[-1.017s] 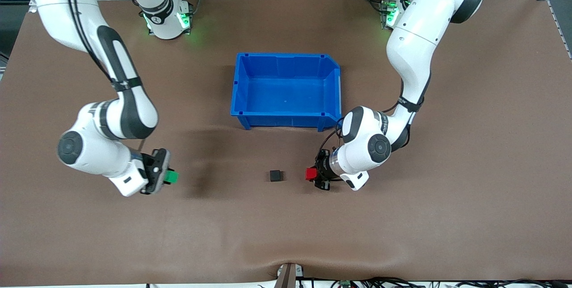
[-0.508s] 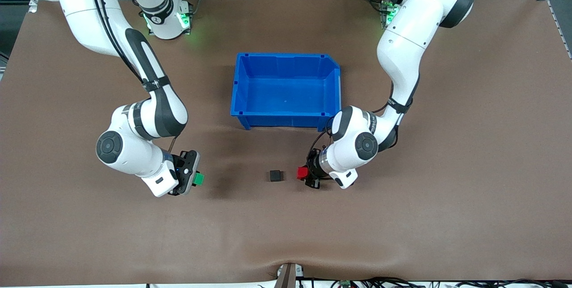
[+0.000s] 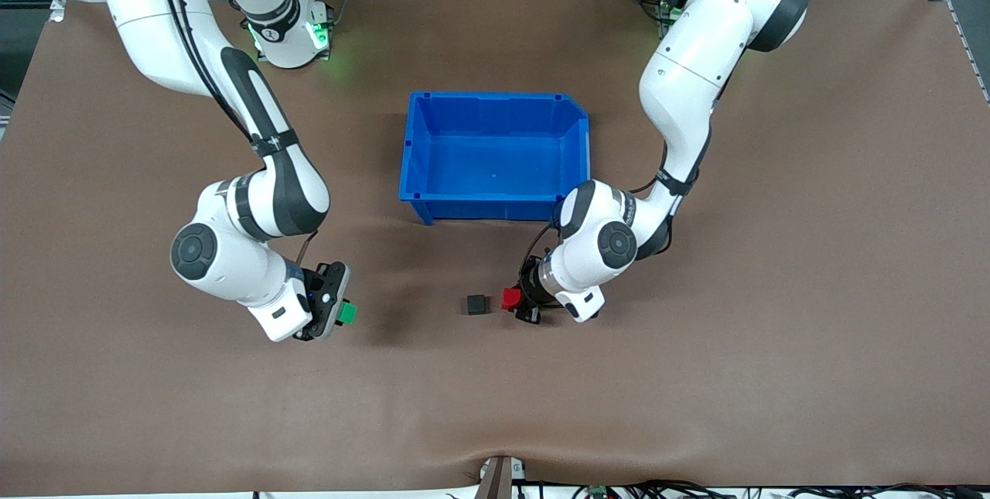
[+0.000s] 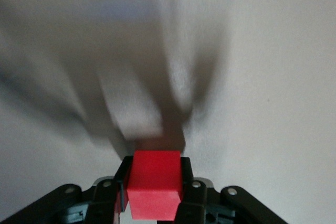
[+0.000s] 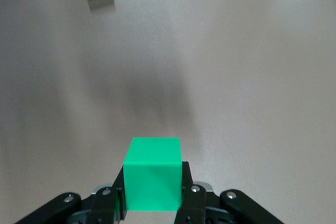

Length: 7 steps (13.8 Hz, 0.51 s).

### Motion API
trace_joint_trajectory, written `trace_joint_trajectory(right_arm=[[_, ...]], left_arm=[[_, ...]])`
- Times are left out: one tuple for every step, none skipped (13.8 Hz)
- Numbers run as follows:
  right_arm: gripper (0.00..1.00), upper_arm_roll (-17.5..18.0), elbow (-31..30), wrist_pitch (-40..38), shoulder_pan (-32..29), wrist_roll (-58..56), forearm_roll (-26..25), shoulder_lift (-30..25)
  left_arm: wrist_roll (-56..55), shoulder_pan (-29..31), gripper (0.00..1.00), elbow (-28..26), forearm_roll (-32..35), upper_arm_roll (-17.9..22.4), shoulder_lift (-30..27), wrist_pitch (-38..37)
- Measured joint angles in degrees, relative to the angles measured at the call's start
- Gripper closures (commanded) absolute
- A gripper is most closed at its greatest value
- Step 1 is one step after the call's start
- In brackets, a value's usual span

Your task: Attach green and red cubes to black cube

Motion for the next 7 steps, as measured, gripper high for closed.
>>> trace_joint_trajectory(right_arm=[[1.0,0.0,0.0,0.03,0.33,1.05,0.0,0.0],[1.0,0.0,0.0,0.03,0.59,2.08,0.0,0.01],[1.0,0.0,0.0,0.04,0.78,2.86,0.0,0.01],[1.0,0.0,0.0,0.04,0.88,3.2,0.0,0.02],[1.0,0.0,0.0,0.04,0.94,3.38,0.0,0.04],[1.0,0.0,0.0,0.04,0.96,3.46,0.0,0.08],[1.0,-0.01,0.0,0.04,0.96,3.48,0.0,0.11]], left_arm=[[0.0,-0.15,1.0,0.19,0.0,0.0,0.13,0.14],[0.0,-0.28,1.0,0.36,0.0,0.02,0.23,0.17],[0.0,-0.49,1.0,0.54,0.0,0.02,0.34,0.19],[0.0,-0.73,1.0,0.61,0.0,0.02,0.41,0.26],[0.0,-0.93,1.0,0.65,0.0,0.01,0.45,0.33],[0.0,-1.06,1.0,0.69,0.0,0.01,0.49,0.36],[0.0,-1.14,1.0,0.78,0.0,0.01,0.55,0.37]])
